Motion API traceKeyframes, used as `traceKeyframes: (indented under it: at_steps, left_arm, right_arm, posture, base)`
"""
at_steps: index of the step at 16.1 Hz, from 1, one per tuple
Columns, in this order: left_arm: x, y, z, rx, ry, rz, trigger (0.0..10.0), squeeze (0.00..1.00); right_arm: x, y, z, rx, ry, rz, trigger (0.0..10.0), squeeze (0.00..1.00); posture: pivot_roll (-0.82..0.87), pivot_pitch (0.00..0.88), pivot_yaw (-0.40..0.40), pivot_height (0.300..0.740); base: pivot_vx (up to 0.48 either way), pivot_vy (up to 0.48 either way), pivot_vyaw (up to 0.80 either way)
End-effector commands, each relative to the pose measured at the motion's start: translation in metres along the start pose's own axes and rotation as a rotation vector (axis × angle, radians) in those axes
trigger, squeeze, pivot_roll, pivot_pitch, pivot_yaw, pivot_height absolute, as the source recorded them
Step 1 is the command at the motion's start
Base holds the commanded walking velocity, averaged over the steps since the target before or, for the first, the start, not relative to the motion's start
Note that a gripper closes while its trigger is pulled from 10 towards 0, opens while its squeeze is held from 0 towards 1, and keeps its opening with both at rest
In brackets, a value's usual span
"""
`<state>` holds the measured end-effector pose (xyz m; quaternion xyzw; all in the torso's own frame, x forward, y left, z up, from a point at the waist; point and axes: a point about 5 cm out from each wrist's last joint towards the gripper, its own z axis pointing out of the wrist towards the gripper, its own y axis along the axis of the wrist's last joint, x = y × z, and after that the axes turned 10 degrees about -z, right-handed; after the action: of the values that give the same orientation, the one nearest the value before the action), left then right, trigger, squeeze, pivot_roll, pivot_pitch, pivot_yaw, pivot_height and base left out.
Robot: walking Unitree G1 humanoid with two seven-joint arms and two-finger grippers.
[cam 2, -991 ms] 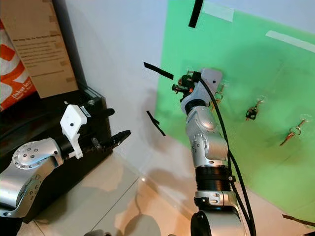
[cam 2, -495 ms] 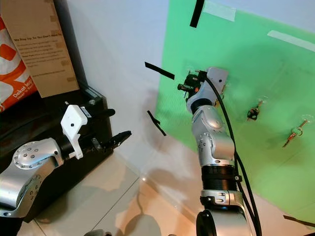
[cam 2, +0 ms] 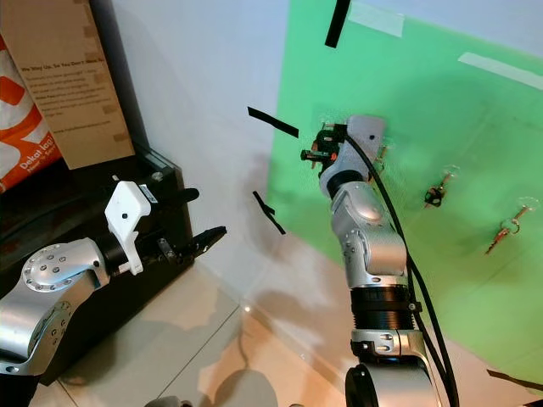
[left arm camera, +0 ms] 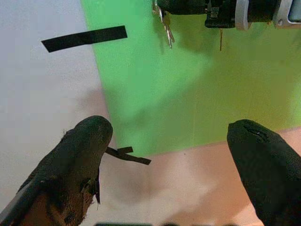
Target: Hang keys on a hook
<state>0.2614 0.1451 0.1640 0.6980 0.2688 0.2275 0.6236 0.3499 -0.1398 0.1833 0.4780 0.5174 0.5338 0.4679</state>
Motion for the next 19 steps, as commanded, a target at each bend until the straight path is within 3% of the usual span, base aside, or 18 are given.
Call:
traceKeyframes:
  at_steps: [1, 7, 15, 19]
  left_arm:
    - [-0.002, 0.005, 0.003, -0.005, -0.021, 0.014, 10.0, 0.0]
    - [-0.003, 0.005, 0.003, -0.007, -0.024, 0.017, 10.0, 0.0]
    - [-0.005, 0.004, 0.004, -0.004, -0.039, 0.018, 10.0, 0.0]
    - [-0.004, 0.003, 0.004, -0.003, -0.043, 0.016, 10.0, 0.0]
  right_arm:
    - [-0.003, -0.021, -0.004, 0.106, -0.021, 0.001, 10.0, 0.0]
    - [0.004, -0.029, 0.0, 0.179, -0.036, 0.098, 10.0, 0.0]
    - [0.003, 0.004, -0.011, -0.051, 0.092, 0.126, 10.0, 0.0]
    - [-0.002, 0.01, -0.008, -0.077, 0.041, 0.144, 10.0, 0.0]
  posture:
    - [0.06, 0.0, -0.043, 0.74]
    - [0.06, 0.0, -0.048, 0.74]
    - [0.05, 0.0, -0.039, 0.74]
    - [0.06, 0.0, -0.045, 0.74]
  base:
    - [0.0, 0.0, 0.0]
    - [0.0, 0.0, 0.0]
    - [0.0, 0.0, 0.0]
    - [0.0, 0.0, 0.0]
